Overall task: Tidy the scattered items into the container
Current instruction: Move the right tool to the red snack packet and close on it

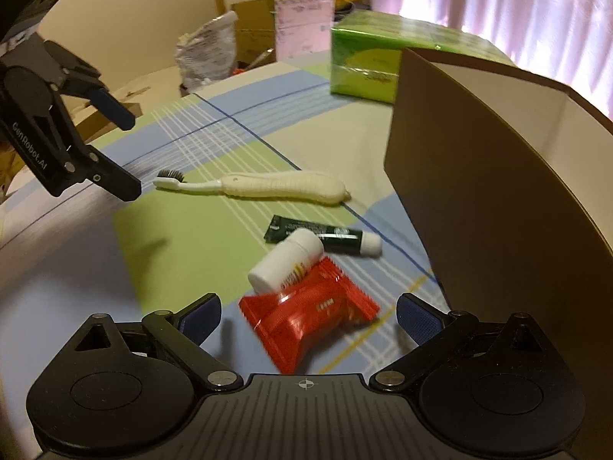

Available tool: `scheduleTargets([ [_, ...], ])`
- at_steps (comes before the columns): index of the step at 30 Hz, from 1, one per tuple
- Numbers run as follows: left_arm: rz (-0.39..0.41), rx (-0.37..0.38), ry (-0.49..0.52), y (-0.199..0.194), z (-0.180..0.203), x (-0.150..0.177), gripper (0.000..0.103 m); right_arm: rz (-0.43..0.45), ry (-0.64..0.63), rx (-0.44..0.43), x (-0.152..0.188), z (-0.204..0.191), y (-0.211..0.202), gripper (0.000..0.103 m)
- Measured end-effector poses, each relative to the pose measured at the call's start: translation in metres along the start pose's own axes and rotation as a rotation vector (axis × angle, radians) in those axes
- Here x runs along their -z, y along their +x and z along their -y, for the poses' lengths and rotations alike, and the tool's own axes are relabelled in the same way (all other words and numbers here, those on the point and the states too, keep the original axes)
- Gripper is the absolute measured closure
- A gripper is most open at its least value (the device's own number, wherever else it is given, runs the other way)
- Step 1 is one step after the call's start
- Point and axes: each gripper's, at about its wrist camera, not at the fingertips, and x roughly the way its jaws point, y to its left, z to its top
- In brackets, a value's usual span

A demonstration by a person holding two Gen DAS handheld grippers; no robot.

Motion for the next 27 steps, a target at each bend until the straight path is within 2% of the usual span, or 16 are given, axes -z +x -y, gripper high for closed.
scheduleTargets([
  [1, -0.001, 0.001, -0.001, 0.001, 0.000, -0.001, 0.005, -0.005, -0.013, -0.014, 0.000, 0.000, 0.002, 0.031],
  [2, -0.003, 0.003, 0.000, 0.002, 0.000, -0.001, 0.005, -0.018, -0.019, -0.023, -0.001, 0.000, 0.005, 0.038],
  [5, -0.004, 0.006, 0.005, 0.005, 0.000, -0.002, 0.006, -0.017, 0.006, -0.021, 0.001, 0.001, 0.007, 0.040],
  [7, -0.003, 0.008, 0.010, 0.005, 0.001, -0.002, 0.006, -0.014, 0.020, -0.003, 0.003, 0.001, 0.005, 0.057],
  [12, 0.002, 0.018, 0.022, 0.007, 0.003, -0.004, 0.006, -0.036, 0.037, 0.043, 0.010, -0.004, -0.009, 0.073],
  [17, 0.007, 0.031, 0.041, 0.009, 0.008, -0.006, 0.006, -0.050, 0.139, 0.065, 0.030, -0.006, -0.034, 0.074],
  [24, 0.015, 0.067, 0.095, 0.013, 0.020, -0.010, 0.007, -0.004, 0.490, -0.001, 0.062, 0.007, -0.069, 0.074],
  [27, 0.015, 0.077, 0.117, 0.016, 0.026, -0.011, 0.007, 0.015, 0.564, 0.022, 0.068, 0.009, -0.076, 0.074],
])
